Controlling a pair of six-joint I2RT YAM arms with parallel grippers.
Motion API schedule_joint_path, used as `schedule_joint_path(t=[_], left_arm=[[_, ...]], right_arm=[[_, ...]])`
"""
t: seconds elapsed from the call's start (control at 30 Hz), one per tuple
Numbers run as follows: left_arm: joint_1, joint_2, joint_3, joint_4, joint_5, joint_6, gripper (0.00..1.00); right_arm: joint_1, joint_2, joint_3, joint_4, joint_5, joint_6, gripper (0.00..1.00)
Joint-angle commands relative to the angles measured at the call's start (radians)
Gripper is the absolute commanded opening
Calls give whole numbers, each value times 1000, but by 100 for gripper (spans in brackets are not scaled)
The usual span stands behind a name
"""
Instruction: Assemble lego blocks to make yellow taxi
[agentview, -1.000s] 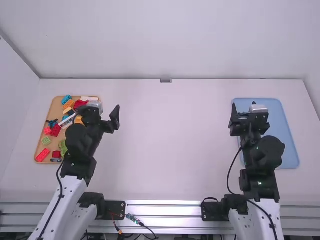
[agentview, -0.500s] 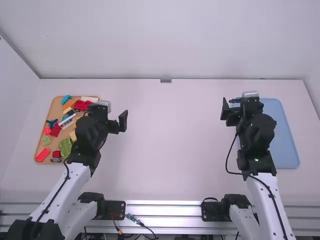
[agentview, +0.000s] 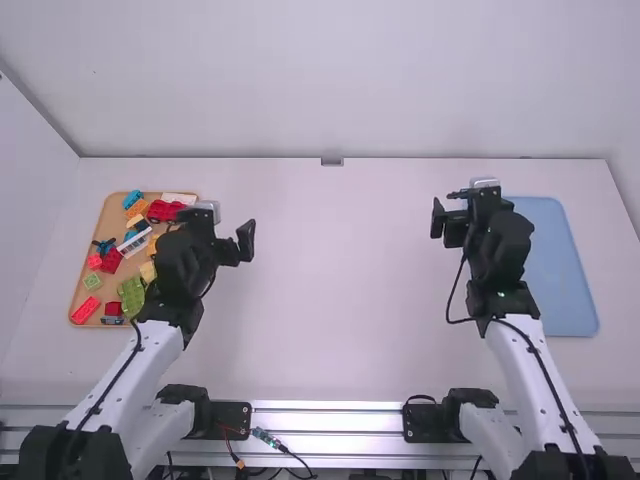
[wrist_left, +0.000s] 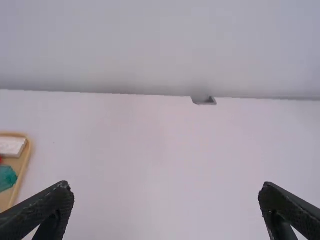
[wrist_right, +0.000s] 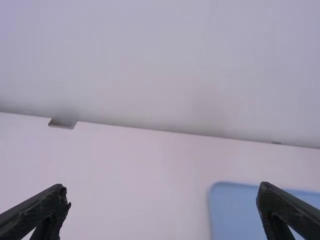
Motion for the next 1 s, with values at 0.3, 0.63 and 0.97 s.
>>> schedule_joint_path(t=[0.3,0.63,0.97], left_arm=[[-7,11,76,-103,-200,-255,99],[118,305,480,-579,-275,-393,99],[182,595,800,-819,-48,-428,99]], right_arm=[[0,164,178,-139,1,-2,99],[55,327,341,-302,2,-32,99],[143,434,364,-408,8,-139,99]])
